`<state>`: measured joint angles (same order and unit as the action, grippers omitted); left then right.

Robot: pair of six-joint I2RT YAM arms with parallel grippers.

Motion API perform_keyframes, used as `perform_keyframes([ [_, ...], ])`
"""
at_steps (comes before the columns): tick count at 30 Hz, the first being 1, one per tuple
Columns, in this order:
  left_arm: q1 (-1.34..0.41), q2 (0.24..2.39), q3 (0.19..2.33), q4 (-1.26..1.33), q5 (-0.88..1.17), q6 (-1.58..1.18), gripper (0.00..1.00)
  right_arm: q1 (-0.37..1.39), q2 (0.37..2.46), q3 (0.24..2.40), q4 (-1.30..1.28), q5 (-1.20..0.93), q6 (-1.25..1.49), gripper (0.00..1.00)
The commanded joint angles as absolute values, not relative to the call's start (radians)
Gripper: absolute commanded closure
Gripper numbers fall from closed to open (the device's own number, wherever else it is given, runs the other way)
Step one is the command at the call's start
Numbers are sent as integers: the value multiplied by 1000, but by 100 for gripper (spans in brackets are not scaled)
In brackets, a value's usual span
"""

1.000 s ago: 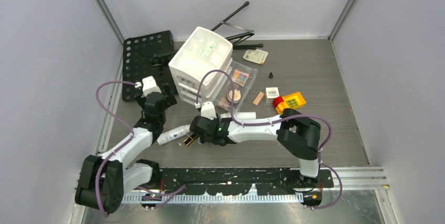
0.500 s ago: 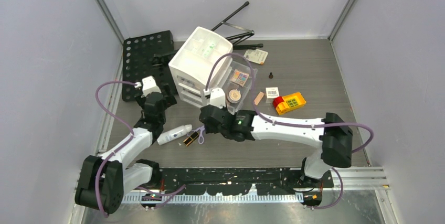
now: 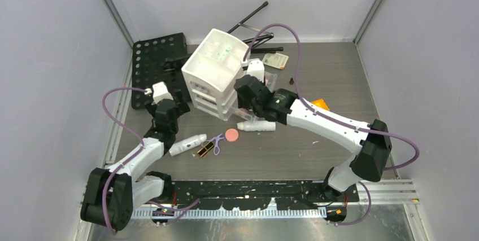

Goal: Organize the makeup
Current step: Place the makeup in the drawer.

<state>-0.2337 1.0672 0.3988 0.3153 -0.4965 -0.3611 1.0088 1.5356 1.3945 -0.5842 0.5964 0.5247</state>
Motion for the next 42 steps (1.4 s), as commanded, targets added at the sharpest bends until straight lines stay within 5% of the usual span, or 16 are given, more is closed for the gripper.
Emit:
perform_keyframes([
  [1, -233, 1049, 417, 348, -520, -372, 5, 942, 1511, 1409, -488, 529, 444, 56],
  [42, -234, 1060, 422, 352, -518, -371, 4, 881, 1707, 1279, -172, 314, 409, 57],
])
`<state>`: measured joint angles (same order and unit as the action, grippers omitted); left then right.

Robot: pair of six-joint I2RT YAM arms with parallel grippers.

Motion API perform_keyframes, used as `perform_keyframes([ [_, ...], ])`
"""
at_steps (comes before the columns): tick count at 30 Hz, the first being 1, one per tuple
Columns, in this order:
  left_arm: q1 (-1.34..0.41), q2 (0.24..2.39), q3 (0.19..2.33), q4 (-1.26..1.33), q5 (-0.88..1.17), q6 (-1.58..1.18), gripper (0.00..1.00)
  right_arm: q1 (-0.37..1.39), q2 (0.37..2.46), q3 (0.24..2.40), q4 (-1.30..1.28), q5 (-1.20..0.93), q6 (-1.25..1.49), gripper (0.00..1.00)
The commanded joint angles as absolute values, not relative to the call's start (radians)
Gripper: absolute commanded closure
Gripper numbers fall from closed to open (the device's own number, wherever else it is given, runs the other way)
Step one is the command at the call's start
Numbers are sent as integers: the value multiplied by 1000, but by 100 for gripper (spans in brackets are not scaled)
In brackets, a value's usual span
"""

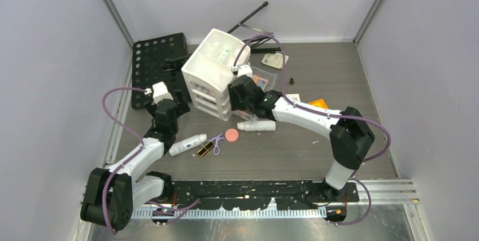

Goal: Organize the makeup
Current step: Place the makeup in the drawer.

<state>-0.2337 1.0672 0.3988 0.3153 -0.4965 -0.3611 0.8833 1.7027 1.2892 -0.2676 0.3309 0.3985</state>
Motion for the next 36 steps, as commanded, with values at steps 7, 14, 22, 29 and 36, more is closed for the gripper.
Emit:
perform_keyframes([
  [7, -233, 1068, 426, 353, -514, -371, 4, 880, 1708, 1236, -103, 306, 410, 57],
  [14, -233, 1067, 425, 352, -514, -371, 5, 880, 1693, 1185, -37, 283, 413, 57],
  [22, -233, 1070, 426, 355, -512, -371, 4, 880, 1672, 1124, 66, 236, 408, 57],
  [29, -233, 1070, 426, 354, -511, -371, 4, 880, 1647, 1078, 120, 216, 403, 57],
  [36, -233, 1068, 426, 353, -514, -371, 4, 880, 1640, 1065, 125, 219, 397, 39],
])
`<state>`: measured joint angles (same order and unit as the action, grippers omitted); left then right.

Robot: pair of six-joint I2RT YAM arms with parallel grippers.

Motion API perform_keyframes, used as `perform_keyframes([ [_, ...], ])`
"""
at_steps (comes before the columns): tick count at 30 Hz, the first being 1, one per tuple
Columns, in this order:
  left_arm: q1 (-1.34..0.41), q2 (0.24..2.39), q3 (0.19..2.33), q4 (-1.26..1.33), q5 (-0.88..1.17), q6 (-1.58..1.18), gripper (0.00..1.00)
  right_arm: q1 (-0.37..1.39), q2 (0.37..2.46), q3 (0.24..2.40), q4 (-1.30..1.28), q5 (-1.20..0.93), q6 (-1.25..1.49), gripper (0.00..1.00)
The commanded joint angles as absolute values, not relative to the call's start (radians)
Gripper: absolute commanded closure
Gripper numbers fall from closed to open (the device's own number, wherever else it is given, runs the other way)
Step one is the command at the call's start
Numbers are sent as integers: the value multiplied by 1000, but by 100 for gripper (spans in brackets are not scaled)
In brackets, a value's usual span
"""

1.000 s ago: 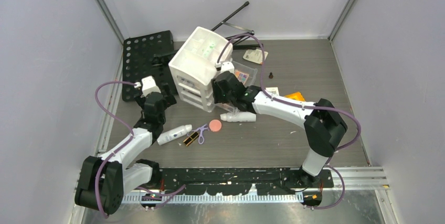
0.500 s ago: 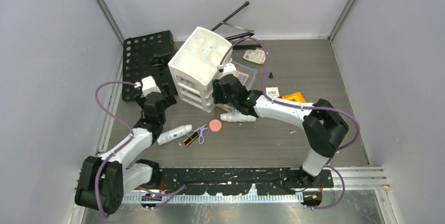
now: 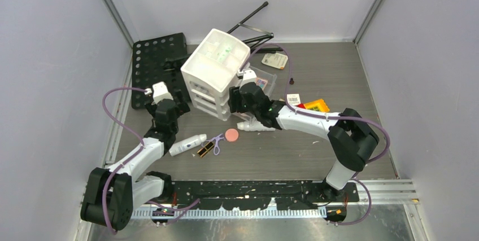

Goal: Organize the makeup
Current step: Place the makeup in the drawer.

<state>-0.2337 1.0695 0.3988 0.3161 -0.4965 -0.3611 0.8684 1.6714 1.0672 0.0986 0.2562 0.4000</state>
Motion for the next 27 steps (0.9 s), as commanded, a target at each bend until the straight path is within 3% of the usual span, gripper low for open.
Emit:
perform_keyframes([
  [1, -233, 1068, 426, 353, -515, -371, 4, 879, 1641, 1066, 123, 221, 395, 36],
  [8, -233, 1069, 426, 353, -514, -371, 4, 878, 1623, 1076, 104, 228, 388, 27],
  [27, -233, 1069, 426, 352, -513, -371, 5, 940, 1451, 1170, -197, 292, 382, 30],
])
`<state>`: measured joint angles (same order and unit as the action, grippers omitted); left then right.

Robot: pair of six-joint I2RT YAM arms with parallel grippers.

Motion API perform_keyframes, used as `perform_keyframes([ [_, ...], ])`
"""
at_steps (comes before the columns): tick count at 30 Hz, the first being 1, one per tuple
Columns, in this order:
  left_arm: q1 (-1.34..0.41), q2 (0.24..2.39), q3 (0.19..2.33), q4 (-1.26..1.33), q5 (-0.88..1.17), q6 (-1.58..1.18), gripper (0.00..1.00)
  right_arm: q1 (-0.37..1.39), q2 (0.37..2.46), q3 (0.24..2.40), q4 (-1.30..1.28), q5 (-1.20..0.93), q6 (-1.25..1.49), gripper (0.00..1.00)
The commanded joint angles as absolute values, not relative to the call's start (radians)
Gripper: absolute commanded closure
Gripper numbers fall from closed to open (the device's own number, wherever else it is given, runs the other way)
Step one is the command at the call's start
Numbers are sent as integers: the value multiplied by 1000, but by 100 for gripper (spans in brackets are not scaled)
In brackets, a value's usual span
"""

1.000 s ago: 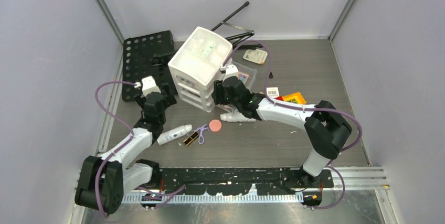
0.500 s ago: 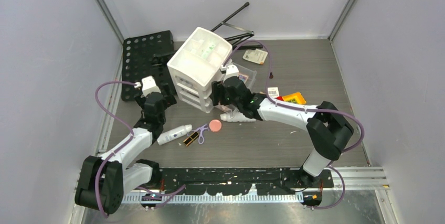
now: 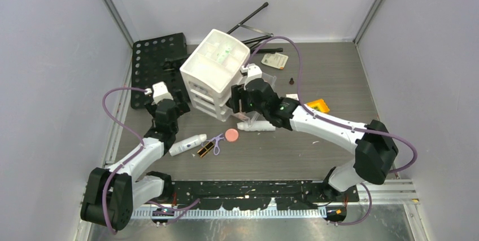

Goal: Organize the makeup
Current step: Place the makeup in the drawer, then pick up the makeup from the center of the board.

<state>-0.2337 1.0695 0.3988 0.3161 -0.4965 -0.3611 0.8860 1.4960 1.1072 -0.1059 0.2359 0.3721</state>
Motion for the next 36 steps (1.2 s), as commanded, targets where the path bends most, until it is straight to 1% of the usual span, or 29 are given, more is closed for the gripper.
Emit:
perform_keyframes([
  [1, -233, 1070, 426, 353, -512, -371, 4, 967, 1454, 1180, -222, 331, 384, 30],
  [5, -233, 1077, 430, 353, -504, -370, 4, 1062, 1461, 1192, -272, 414, 413, 30],
  [10, -233, 1081, 434, 347, -503, -370, 4, 1160, 1447, 1138, -241, 500, 486, 32],
  [14, -234, 1078, 431, 350, -500, -370, 4, 1196, 1442, 1069, -188, 565, 579, 34],
  [19, -233, 1075, 431, 349, -500, -371, 4, 1218, 1444, 993, -151, 620, 723, 33],
  [23, -233, 1077, 430, 351, -498, -373, 4, 1231, 1423, 914, -108, 681, 856, 30],
  [28, -233, 1080, 431, 351, -494, -374, 4, 1231, 1428, 832, -23, 748, 988, 20],
  [36, -233, 1077, 430, 351, -492, -376, 4, 1232, 1540, 846, 63, 802, 1148, 18],
])
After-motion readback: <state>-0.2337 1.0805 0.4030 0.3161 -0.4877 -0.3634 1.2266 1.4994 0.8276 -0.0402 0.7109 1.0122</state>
